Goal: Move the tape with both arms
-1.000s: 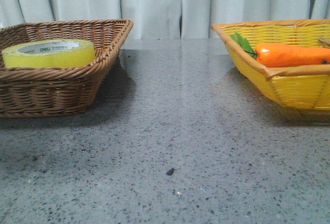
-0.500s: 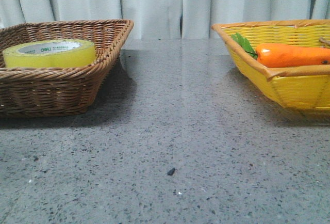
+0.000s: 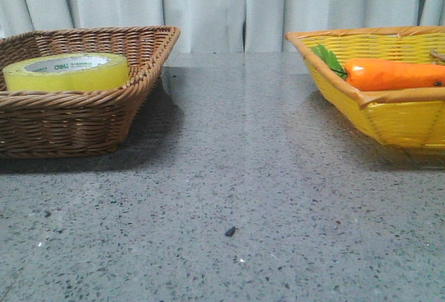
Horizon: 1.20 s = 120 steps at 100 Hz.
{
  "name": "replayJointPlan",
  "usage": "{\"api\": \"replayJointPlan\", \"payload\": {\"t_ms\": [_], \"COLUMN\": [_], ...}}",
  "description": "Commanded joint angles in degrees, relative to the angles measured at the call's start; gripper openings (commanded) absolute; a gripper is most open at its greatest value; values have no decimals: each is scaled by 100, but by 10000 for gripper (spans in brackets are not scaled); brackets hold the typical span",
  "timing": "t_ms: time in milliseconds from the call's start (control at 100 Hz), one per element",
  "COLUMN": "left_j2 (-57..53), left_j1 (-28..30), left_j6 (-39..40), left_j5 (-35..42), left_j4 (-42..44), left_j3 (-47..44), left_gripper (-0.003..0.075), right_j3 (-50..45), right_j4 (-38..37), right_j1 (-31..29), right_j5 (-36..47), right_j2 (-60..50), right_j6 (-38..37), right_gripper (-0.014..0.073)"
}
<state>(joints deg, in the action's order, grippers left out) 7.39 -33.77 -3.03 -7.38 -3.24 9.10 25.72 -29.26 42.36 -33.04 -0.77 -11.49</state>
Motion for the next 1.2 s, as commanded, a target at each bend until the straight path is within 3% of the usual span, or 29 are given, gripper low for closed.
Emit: {"api": "replayJointPlan", "payload": {"t_ms": [0, 130, 250, 330, 480, 580, 720, 940, 1190], "left_j2": [45, 45, -37, -300, -885, -938, -938, -949, -949], "left_j1": [9, 9, 183, 561, 1519, 2210, 2751, 2873, 2873], "left_j6": [34, 34, 34, 204, 1252, 1254, 1254, 1254, 1242], "left_j5": [458, 472, 555, 774, 973, 880, 645, -912, -910], "left_j4": [-62, -51, 544, 634, 540, 555, 555, 555, 514], "left_j3": [151, 116, -68, -270, -703, -791, -989, -987, -987], "left_gripper": [-21, -21, -21, -21, -21, -21, -21, -21, -21], "right_j3": [119, 119, 119, 119, 119, 119, 119, 119, 119], "right_j4": [-178, -178, -178, -178, -178, -178, -187, -187, -187], "right_j1": [-23, -23, -23, -23, -23, -23, -23, -23, -23], "right_j5": [425, 425, 425, 425, 425, 425, 425, 425, 425], "right_j2": [-53, -53, -53, -53, -53, -53, -53, -53, -53], "right_j6": [3, 3, 3, 3, 3, 3, 3, 3, 3], "right_gripper": [-73, -73, -73, -73, -74, -74, -74, -74, -74]}}
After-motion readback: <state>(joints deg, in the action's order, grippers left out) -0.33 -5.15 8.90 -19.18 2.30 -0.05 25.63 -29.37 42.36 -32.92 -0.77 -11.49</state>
